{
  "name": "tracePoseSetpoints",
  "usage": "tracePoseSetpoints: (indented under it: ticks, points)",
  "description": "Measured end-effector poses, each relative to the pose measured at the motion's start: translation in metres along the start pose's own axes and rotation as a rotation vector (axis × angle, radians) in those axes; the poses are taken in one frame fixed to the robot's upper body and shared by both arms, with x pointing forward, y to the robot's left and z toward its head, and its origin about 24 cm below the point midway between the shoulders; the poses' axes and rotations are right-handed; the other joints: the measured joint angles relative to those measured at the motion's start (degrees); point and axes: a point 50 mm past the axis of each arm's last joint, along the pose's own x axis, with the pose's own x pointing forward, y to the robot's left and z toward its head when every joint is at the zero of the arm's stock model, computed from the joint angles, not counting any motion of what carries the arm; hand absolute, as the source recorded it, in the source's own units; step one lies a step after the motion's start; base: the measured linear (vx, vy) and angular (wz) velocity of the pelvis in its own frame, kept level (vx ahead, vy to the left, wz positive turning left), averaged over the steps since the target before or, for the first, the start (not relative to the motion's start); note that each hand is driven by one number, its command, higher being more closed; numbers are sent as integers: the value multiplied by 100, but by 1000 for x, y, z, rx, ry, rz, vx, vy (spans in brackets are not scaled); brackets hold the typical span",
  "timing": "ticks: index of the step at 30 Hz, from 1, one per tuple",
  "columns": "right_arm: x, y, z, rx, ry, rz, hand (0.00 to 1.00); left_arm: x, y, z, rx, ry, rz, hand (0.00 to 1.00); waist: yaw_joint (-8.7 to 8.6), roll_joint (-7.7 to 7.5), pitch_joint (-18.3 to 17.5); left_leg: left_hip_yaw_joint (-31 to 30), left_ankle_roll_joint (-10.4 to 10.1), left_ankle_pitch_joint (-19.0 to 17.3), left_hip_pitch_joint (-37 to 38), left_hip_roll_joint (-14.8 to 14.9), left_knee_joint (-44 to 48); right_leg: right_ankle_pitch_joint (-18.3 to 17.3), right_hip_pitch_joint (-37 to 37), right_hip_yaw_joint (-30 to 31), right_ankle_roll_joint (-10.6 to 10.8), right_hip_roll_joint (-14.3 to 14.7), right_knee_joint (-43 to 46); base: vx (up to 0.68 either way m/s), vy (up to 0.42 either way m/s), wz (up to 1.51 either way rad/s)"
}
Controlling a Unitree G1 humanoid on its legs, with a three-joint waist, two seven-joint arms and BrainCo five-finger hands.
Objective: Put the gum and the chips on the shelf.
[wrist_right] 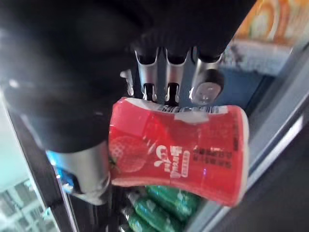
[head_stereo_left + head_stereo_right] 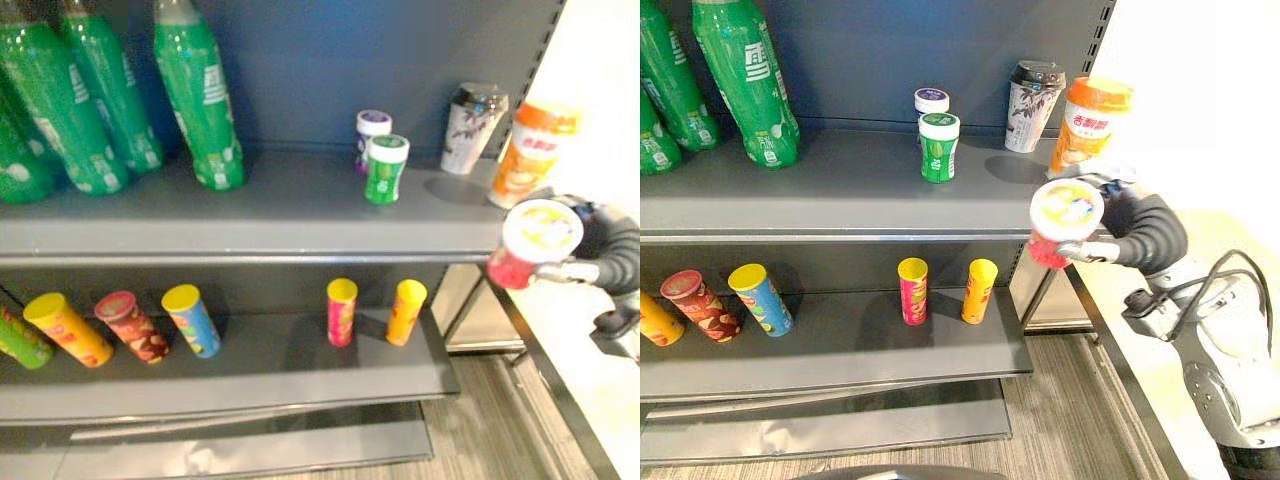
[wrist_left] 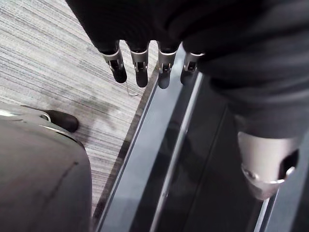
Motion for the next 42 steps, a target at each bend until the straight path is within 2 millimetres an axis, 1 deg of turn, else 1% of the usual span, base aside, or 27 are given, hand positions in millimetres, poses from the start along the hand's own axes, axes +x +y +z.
tracePoseSetpoints:
  ticks: [2,4,6,7,8,12,14,15,17,21,25,27,29,34,37,42]
  points:
    - [4,2,-1,22,5,35,100,1,2,1,8,5,0,0,5,-5,-1,-1,2,3,-1,-2,3,0,-4,1,0,0,0,16,5,0]
    - [11,6,-1,40,14,88,100,2,3,5,27,-2,-6,0,15,-63,60,-5,2,4,-7,-1,3,0,-10,1,0,1,-3,15,6,0]
    - [19,8,0,62,18,129,100,3,1,7,37,-5,-12,0,43,-84,87,-10,3,4,-13,-2,3,0,-14,0,0,2,-11,36,14,0]
    - [21,9,0,65,17,140,100,3,0,8,42,-3,-16,0,59,-83,87,-12,3,4,-11,-2,3,0,-14,1,0,2,-11,47,18,0]
    - [25,10,0,65,16,159,100,4,-2,9,53,-6,-26,0,118,-80,90,-13,3,4,-11,-3,3,0,-14,1,0,2,-13,43,16,0]
    - [39,16,0,78,7,212,100,5,-6,12,77,-9,-43,0,163,-42,117,-49,2,5,-14,-2,6,0,-12,-16,0,-2,-15,41,14,5]
    - [44,15,-3,106,15,208,100,6,-9,13,87,1,-51,0,219,-10,144,-66,2,5,-17,-2,14,-1,-12,-40,0,-9,-15,41,12,5]
    - [44,15,-4,114,21,203,100,7,-10,13,88,3,-53,0,267,-1,153,-68,2,5,-19,-2,15,-2,-12,-43,-2,-9,-15,0,0,0]
    - [45,16,-5,122,24,198,100,8,-12,15,90,4,-57,0,301,9,189,-82,3,6,-29,-2,15,-7,-1,-62,-9,-15,-15,5,2,4]
    - [47,20,-8,164,31,210,100,8,-12,17,109,1,-62,0,300,3,257,-179,3,20,-37,-1,15,-10,29,-134,-14,-26,-15,9,2,10]
    - [52,28,-11,206,26,238,100,9,-13,18,118,2,-64,0,339,9,289,-201,4,21,-28,3,28,-13,66,-145,-19,-25,-29,2,2,3]
    - [52,32,-14,232,31,247,100,9,-13,18,119,6,-61,0,407,11,291,-203,5,24,-29,3,31,-13,69,-145,-20,-24,-32,0,0,0]
    - [52,33,-16,241,35,245,100,9,-13,18,119,12,-59,0,437,10,294,-213,6,33,-33,3,30,-14,71,-148,-21,-25,-34,1,2,2]
    - [52,38,-23,287,48,219,100,9,-10,17,123,20,-41,0,444,-5,319,-264,13,68,-75,3,23,-13,69,-185,-22,-31,-54,3,3,6]
    - [53,39,-23,299,35,203,100,9,-7,17,125,24,-34,0,438,-17,322,-318,4,85,-100,8,21,-12,70,-221,-23,-31,-76,18,5,9]
    - [55,35,-23,291,34,189,100,9,-6,17,124,25,-28,0,451,-46,348,-332,-7,113,-107,14,-11,8,68,-234,-52,-27,-99,4,1,1]
